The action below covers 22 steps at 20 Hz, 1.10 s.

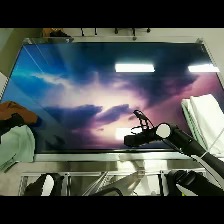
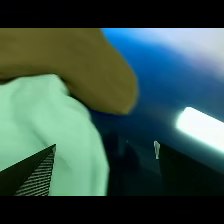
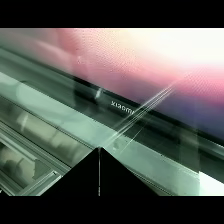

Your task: Fold the shirts.

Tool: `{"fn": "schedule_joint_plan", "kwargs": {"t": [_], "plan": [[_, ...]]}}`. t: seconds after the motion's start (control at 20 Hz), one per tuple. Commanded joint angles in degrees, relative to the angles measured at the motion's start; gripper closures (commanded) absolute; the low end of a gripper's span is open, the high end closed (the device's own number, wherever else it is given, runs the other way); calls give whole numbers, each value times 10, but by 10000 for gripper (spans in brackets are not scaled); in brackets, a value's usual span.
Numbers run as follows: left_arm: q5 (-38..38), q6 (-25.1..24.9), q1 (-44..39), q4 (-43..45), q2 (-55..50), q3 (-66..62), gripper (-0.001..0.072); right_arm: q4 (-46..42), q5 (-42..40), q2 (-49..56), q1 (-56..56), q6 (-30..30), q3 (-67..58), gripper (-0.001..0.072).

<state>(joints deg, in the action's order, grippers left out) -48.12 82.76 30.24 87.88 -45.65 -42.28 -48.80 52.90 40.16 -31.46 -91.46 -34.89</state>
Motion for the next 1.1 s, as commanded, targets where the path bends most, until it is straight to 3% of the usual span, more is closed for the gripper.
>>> {"fn": "schedule_joint_plan", "kwargs": {"t": [0.0, 0.3, 0.55, 0.6, 0.65, 0.7, 1.05], "plan": [[74, 4, 49, 40, -155, -57, 20, 0, 0, 1, 0, 0, 0, 691], [40, 4, 52, 40, -453, -257, 19, 0, 0, 1, 0, 0, 0, 691], [-48, 4, 47, 39, -576, -377, 3, 0, -5, 1, 0, 0, 0, 691], [-72, 5, 47, 38, -591, -403, 73, 0, -4, 1, 0, 0, 0, 691], [-96, 4, 47, 38, -602, -425, 434, 0, -4, 1, 0, 0, 0, 691], [-118, 0, 47, 37, -608, -446, 688, 0, -4, 1, 0, 0, 0, 691], [-207, 0, -3, -101, -548, -598, 693, 0, -4, 1, 0, 0, 0, 691]]}}
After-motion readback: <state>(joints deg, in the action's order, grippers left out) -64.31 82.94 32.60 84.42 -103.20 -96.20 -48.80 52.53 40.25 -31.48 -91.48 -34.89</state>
